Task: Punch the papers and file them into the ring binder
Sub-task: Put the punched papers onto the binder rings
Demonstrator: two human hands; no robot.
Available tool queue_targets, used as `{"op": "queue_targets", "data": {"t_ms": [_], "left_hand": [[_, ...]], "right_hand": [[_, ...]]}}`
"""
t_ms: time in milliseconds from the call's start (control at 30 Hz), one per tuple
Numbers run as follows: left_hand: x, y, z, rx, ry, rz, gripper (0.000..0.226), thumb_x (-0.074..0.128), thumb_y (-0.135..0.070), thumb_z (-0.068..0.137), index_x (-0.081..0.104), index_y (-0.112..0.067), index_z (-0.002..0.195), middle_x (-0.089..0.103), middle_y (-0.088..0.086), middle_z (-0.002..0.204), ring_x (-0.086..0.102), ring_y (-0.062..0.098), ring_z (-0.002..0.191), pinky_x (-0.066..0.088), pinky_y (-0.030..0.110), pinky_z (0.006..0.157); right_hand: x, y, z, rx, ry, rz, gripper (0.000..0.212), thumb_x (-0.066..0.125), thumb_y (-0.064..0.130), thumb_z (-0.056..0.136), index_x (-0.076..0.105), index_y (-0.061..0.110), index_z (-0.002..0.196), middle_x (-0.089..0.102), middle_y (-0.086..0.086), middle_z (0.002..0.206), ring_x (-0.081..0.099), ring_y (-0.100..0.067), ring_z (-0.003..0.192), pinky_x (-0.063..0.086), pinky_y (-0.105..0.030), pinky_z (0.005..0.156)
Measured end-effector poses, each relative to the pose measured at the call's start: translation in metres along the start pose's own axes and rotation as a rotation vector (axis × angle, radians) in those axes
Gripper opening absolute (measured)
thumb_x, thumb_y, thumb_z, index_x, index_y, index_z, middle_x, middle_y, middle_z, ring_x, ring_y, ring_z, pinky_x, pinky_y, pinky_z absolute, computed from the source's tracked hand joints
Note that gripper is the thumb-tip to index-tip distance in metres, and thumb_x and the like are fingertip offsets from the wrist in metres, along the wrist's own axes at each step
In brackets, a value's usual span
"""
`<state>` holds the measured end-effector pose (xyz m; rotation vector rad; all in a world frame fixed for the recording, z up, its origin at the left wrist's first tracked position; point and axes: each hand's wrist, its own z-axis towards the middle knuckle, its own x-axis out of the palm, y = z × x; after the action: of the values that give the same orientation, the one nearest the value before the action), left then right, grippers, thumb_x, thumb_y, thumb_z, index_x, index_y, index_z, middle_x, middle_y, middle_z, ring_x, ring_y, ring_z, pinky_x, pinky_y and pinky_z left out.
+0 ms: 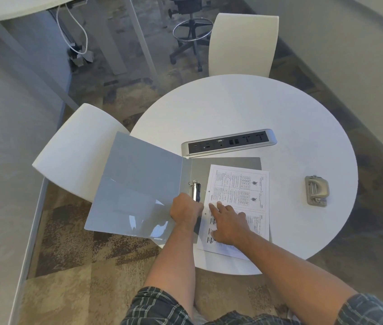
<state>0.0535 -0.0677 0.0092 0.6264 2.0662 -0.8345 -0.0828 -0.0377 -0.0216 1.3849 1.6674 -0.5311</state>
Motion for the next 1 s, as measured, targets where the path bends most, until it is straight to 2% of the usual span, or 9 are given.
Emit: {"op": "queue_targets", "data": {"t_ms": [200, 267, 400, 467, 567, 633, 733, 833, 1000], "left_hand": [[-0.002, 0.003, 0.003, -0.001, 0.013, -0.006, 0.021, 0.076, -0.026, 0.08, 0.06, -0.014, 0.088, 0.059, 0.002, 0.079, 0.059, 0.024, 0.073, 0.047, 0.029, 0.062], [-0.001, 0.009, 0.004, 0.01, 0.017, -0.012, 0.023, 0.075, -0.028, 0.081, 0.064, -0.01, 0.09, 0.064, 0.004, 0.082, 0.061, 0.025, 0.074, 0.045, 0.028, 0.06], [0.008, 0.023, 0.005, 0.091, 0.001, -0.055, 0.02, 0.072, -0.027, 0.084, 0.071, -0.007, 0.087, 0.072, 0.008, 0.083, 0.069, 0.028, 0.076, 0.041, 0.027, 0.054], [0.01, 0.028, 0.005, 0.122, -0.008, -0.069, 0.009, 0.07, -0.018, 0.085, 0.068, -0.011, 0.079, 0.068, 0.003, 0.075, 0.065, 0.025, 0.07, 0.04, 0.027, 0.052], [0.01, 0.035, 0.006, 0.16, -0.023, -0.098, 0.009, 0.068, -0.013, 0.085, 0.067, -0.014, 0.076, 0.064, 0.0, 0.07, 0.06, 0.021, 0.067, 0.035, 0.026, 0.048], [0.009, 0.037, 0.007, 0.166, -0.024, -0.116, 0.006, 0.069, -0.015, 0.085, 0.07, -0.013, 0.079, 0.067, 0.002, 0.073, 0.062, 0.021, 0.069, 0.04, 0.027, 0.051], [0.01, 0.04, 0.01, 0.183, -0.018, -0.128, 0.005, 0.069, -0.015, 0.085, 0.073, -0.014, 0.086, 0.072, 0.003, 0.079, 0.065, 0.022, 0.074, 0.048, 0.031, 0.058], [0.01, 0.045, 0.01, 0.218, -0.004, -0.13, 0.009, 0.069, -0.018, 0.084, 0.073, -0.018, 0.091, 0.072, 0.001, 0.081, 0.064, 0.021, 0.075, 0.048, 0.03, 0.058], [0.014, 0.047, 0.015, 0.252, 0.025, -0.178, 0.018, 0.08, -0.029, 0.078, 0.071, -0.02, 0.091, 0.071, -0.003, 0.079, 0.066, 0.018, 0.073, 0.055, 0.033, 0.062]], "right_hand": [[-0.025, 0.017, 0.011, 0.044, -0.066, -0.001, 0.047, 0.057, 0.037, 0.098, 0.047, 0.02, 0.141, 0.056, -0.007, 0.138, 0.054, -0.027, 0.124, 0.042, -0.049, 0.102], [-0.033, 0.021, 0.019, 0.05, -0.14, 0.202, 0.041, 0.058, 0.025, 0.099, 0.054, 0.017, 0.139, 0.06, -0.007, 0.138, 0.058, -0.025, 0.122, 0.046, -0.041, 0.101], [-0.045, 0.027, 0.033, 0.164, -0.067, 0.759, 0.046, 0.053, 0.013, 0.101, 0.052, 0.011, 0.147, 0.055, -0.011, 0.148, 0.058, -0.028, 0.128, 0.048, -0.029, 0.096], [-0.041, 0.028, 0.042, 0.236, -0.062, 0.881, 0.048, 0.05, 0.009, 0.098, 0.054, 0.011, 0.145, 0.057, -0.011, 0.146, 0.062, -0.025, 0.122, 0.052, -0.034, 0.1], [-0.036, 0.033, 0.051, 0.348, -0.074, 1.028, 0.052, 0.057, 0.005, 0.088, 0.057, 0.007, 0.14, 0.067, -0.015, 0.129, 0.07, -0.021, 0.101, 0.058, -0.042, 0.092], [-0.033, 0.037, 0.053, 0.395, -0.092, 1.082, 0.048, 0.061, 0.0, 0.083, 0.061, -0.001, 0.131, 0.071, -0.024, 0.114, 0.069, -0.021, 0.09, 0.058, -0.044, 0.087], [-0.031, 0.045, 0.055, 0.437, -0.122, 1.131, 0.03, 0.062, -0.003, 0.081, 0.069, -0.001, 0.109, 0.071, -0.027, 0.098, 0.067, -0.026, 0.079, 0.05, -0.034, 0.07], [-0.027, 0.048, 0.059, 0.478, -0.102, 1.18, 0.019, 0.059, -0.007, 0.08, 0.065, 0.009, 0.072, 0.052, -0.017, 0.073, 0.049, -0.021, 0.062, 0.038, -0.033, 0.064], [-0.021, 0.041, 0.07, 0.553, -0.086, 1.335, 0.016, 0.062, -0.006, 0.085, 0.075, -0.006, 0.093, 0.067, -0.027, 0.084, 0.056, -0.021, 0.073, 0.043, -0.033, 0.065]]}}
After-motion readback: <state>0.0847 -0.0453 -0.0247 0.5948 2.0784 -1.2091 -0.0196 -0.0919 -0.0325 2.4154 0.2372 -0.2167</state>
